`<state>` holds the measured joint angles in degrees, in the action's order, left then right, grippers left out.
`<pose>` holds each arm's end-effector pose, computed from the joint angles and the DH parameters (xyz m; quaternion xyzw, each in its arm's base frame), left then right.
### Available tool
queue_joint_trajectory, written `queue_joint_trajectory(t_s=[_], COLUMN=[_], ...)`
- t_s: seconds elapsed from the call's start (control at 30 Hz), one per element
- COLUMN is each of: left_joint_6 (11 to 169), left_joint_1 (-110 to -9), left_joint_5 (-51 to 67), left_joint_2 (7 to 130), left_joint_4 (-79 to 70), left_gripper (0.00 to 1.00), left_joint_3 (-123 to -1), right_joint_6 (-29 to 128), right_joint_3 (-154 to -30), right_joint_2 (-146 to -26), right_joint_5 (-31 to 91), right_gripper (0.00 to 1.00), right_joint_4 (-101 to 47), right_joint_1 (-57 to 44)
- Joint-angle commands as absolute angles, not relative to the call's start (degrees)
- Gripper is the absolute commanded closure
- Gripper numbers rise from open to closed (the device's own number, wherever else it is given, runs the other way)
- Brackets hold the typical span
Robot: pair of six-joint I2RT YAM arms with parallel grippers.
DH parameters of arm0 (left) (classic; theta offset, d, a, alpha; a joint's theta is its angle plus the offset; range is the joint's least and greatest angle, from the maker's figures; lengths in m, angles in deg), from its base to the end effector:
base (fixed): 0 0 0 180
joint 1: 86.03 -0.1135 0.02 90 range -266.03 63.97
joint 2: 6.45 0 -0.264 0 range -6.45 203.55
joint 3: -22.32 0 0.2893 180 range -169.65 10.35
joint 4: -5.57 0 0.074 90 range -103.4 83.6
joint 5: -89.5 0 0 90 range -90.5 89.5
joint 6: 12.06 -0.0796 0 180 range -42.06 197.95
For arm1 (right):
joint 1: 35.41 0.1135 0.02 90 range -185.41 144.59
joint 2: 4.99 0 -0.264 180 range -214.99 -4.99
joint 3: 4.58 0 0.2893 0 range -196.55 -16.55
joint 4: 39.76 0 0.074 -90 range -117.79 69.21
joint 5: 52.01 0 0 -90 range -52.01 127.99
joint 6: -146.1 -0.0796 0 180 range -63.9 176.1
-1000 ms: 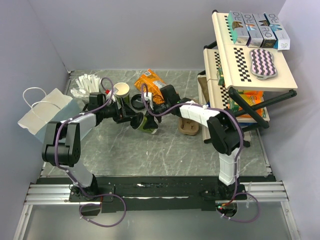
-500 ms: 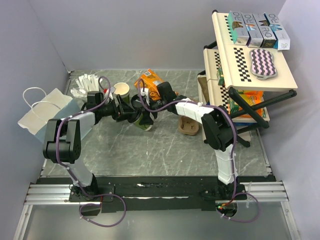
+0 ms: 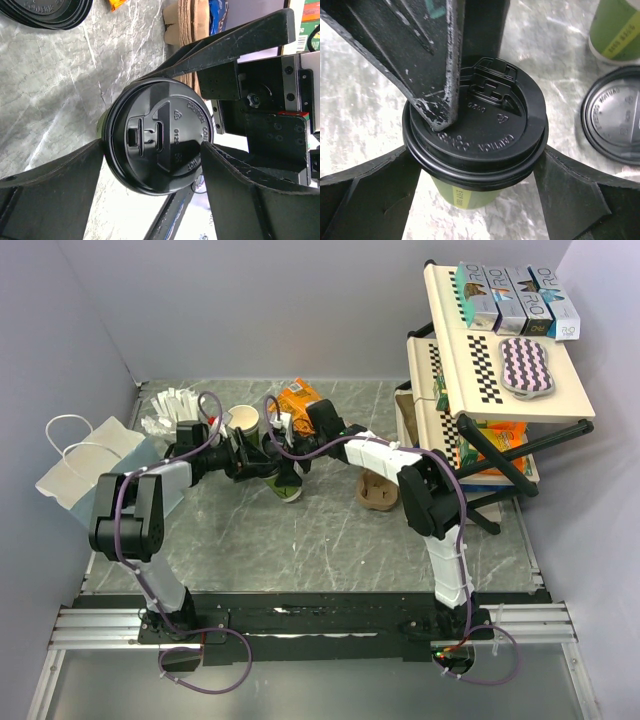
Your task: Pack the takeout coffee
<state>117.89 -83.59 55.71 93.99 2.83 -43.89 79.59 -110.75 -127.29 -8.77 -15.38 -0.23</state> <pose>0.3983 -0.0832 0.1393 -0.0546 0.8150 -0.5354 0.2147 0.4053 0.3566 0.1728 -0.5532 0.6453 0.3976 0.3455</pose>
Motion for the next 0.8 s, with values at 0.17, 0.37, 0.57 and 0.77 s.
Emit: queue_joint_trajectory(t_s=[0.17, 0.37, 0.57, 0.77], left_joint_6=[117.9, 116.6, 115.8, 116.0], left_joint_1=[-82.9, -82.3, -81.5, -80.9], left_joint_5=[58.5, 58.5, 58.4, 58.3], left_joint_2=[95.1, 95.9, 95.4, 94.8], left_joint_4=[4.0, 2.6, 1.6, 1.8], left_gripper=[0.18, 0.18, 0.18, 0.19], left_joint_3=[-46.4, -47.4, -47.3, -46.9], right_joint_6=[82.0, 83.0, 83.0, 83.4], right_joint_3=[-116.5, -112.3, -106.2, -102.6], right_joint_2=[-129.4, -126.6, -123.0, -120.2], right_joint_5=[-4.8, -4.5, -3.5, -1.5], right_gripper=[0.00, 0.00, 0.00, 0.00], right_joint_4=[-11.3, -12.6, -14.4, -15.4], right_joint_1=[0.3, 0.2, 0.3, -0.2])
